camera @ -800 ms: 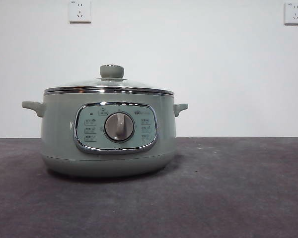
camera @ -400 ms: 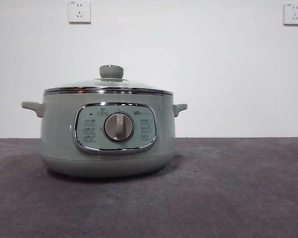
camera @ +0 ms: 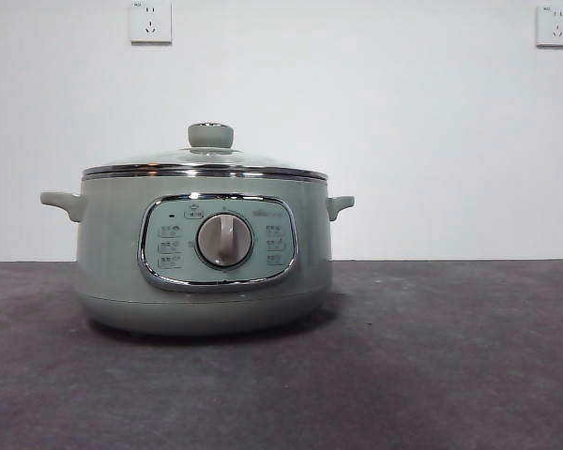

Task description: Pick up the corn,open the lid,put the corn in the pot,close the lid

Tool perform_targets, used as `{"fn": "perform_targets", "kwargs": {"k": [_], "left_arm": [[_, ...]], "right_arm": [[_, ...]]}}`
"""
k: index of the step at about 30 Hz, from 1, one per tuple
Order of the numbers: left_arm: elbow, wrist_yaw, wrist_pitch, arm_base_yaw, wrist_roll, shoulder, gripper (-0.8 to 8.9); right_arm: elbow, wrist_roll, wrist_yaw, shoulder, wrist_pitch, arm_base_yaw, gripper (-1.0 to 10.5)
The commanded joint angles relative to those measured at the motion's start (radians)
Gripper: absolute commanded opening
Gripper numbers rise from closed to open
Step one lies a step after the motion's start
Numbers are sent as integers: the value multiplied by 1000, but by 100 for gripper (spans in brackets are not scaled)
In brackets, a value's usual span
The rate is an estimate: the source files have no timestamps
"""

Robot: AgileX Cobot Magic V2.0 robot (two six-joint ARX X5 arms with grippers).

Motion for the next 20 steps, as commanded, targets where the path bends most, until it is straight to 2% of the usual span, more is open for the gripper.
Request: {"fn": "perform_targets", "kwargs": {"k": [1,7,9,13,16,20], "left_arm": [[-10,-3,2,2,-5,12,-1],[-10,-3,2,2,-5,39,-1],[-10,-3,2,2,-5,48,-1],[-10,-3,2,2,-5,69,-1],[-10,-3,2,2,-5,91,-1],[-10,-3,2,2,-5,115,-1]], "right_arm": [[-245,21,0,-130,159,-42,1],[-548,116,-4,-352,292,-89,1],[-608,118,-6,-412,299,-89,1],[-684,133,-5,-497,305,-89,1],[-737,171,-5,-547,298,-89,1],[-736,172,-3,-547,250,-89,1]]}}
